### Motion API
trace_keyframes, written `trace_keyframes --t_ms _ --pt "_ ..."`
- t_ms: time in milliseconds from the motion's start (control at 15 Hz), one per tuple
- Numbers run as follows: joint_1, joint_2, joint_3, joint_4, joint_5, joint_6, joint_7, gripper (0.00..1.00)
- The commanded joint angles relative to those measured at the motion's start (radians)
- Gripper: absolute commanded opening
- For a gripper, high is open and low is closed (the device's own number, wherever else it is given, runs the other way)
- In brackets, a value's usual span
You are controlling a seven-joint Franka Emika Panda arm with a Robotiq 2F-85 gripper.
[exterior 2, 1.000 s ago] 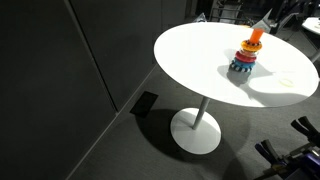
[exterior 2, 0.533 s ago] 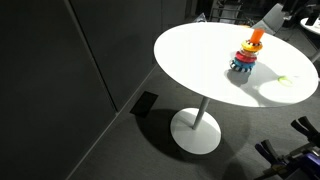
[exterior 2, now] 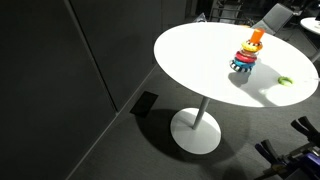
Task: Pick up the black and white ring and put it on the ring holder
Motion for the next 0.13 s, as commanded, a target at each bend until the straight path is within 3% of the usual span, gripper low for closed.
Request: trace_keyframes --t_ms 0,67 --pt "-0.014 0.0 0.013 0.001 0.001 -0.002 -0.001 1.0" --pt "-0.014 0.0 0.013 0.0 0.001 -0.002 -0.001 1.0"
